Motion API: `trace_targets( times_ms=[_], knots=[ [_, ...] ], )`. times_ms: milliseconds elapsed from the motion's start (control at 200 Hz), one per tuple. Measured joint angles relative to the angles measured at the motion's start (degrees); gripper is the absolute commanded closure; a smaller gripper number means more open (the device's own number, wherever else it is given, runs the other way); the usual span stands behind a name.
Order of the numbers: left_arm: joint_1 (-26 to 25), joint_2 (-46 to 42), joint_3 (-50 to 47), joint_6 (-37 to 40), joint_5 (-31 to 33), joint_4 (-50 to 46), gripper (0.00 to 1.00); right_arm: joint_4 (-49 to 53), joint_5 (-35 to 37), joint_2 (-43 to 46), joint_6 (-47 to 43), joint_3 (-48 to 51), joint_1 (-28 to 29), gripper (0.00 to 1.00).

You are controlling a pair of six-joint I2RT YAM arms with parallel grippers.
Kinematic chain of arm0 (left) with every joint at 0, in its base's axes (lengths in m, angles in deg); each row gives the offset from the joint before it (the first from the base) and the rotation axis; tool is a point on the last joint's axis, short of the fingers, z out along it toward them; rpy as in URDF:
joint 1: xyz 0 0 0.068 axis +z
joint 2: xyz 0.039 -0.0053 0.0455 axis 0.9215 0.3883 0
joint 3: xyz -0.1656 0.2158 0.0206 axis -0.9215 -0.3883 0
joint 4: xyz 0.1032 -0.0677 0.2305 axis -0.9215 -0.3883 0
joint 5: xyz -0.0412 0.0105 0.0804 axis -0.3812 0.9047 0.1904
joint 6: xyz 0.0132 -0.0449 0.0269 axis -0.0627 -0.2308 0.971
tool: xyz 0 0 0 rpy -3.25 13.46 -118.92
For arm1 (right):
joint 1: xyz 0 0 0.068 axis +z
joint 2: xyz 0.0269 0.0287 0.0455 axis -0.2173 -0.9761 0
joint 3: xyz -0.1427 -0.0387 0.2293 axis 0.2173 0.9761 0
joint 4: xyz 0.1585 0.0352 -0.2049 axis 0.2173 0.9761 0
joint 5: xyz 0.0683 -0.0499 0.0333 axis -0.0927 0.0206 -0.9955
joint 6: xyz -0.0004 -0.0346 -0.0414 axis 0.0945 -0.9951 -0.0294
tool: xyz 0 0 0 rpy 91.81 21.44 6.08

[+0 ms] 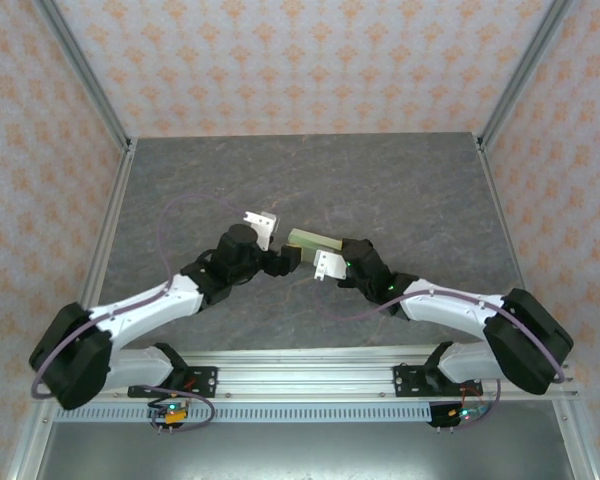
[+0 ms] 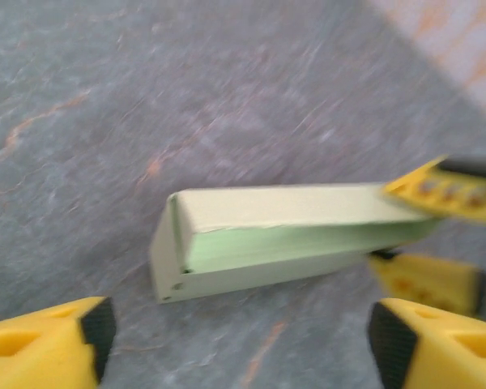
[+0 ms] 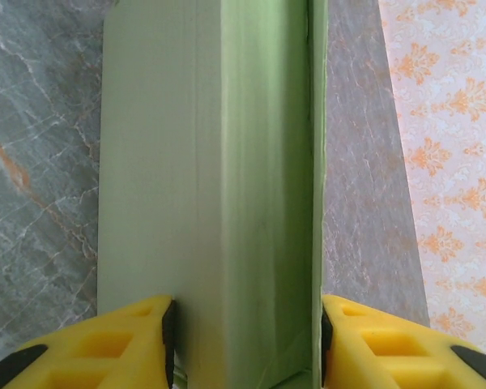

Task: Fold the paper box

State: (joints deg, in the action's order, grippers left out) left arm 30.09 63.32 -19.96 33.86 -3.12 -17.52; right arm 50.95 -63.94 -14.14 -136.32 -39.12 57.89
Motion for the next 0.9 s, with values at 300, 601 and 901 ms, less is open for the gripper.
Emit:
trace_targets(
  times_ms=[300, 601, 901],
  knots=[
    [2.36, 3.74, 8.59, 0.24, -0.31, -3.23, 0.02, -0.48, 0.09, -0.31, 1.07, 0.00, 0.00, 0.53],
    [4.92, 22.64, 13.73, -2.54, 1.79, -3.30, 0.18, -0.46, -0.83, -0.46, 2.38, 0.00, -0.57, 0.51],
    [4.90, 24.26, 5.84, -7.72, 2.32, 13.18, 0.19, -0.13, -4.52, 0.50, 5.14, 0.11, -2.29, 0.45]
  ],
)
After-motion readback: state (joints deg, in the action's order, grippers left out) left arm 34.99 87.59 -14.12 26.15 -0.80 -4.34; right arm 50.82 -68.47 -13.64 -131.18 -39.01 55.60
